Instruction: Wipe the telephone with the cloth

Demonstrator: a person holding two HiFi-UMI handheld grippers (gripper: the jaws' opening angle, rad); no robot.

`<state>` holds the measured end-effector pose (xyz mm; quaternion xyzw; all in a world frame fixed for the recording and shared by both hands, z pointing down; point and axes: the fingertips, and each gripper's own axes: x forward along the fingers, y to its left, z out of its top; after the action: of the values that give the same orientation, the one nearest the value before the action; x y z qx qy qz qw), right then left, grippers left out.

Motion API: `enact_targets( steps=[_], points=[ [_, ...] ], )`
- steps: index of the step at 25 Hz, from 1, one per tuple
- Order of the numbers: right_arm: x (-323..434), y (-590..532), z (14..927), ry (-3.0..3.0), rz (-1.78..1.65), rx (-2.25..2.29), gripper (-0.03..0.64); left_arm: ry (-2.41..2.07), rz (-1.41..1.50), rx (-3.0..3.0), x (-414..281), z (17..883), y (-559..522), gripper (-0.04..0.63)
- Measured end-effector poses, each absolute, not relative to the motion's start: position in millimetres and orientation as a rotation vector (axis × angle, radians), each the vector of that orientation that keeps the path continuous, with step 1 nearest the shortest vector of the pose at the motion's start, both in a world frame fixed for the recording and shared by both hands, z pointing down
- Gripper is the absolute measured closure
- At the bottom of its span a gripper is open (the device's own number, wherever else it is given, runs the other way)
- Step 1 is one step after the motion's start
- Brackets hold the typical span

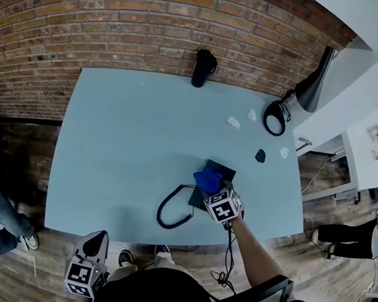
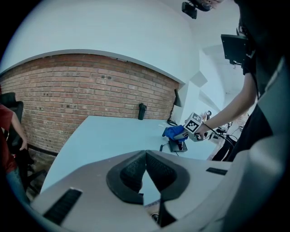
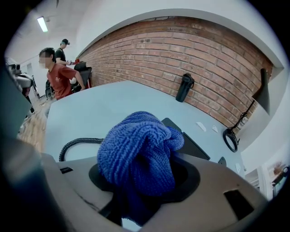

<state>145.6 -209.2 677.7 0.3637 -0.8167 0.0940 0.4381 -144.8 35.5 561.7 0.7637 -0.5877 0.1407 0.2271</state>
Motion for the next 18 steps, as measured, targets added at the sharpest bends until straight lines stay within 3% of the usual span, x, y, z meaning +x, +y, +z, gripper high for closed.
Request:
enact_targets(
  steps=[18],
  points=[
    [134.5, -145.1, 707.6, -2.007, 0.264, 0.834, 0.376, -1.589, 0.397, 2.134, -142.8, 564.3, 36.4, 0.572]
  ],
)
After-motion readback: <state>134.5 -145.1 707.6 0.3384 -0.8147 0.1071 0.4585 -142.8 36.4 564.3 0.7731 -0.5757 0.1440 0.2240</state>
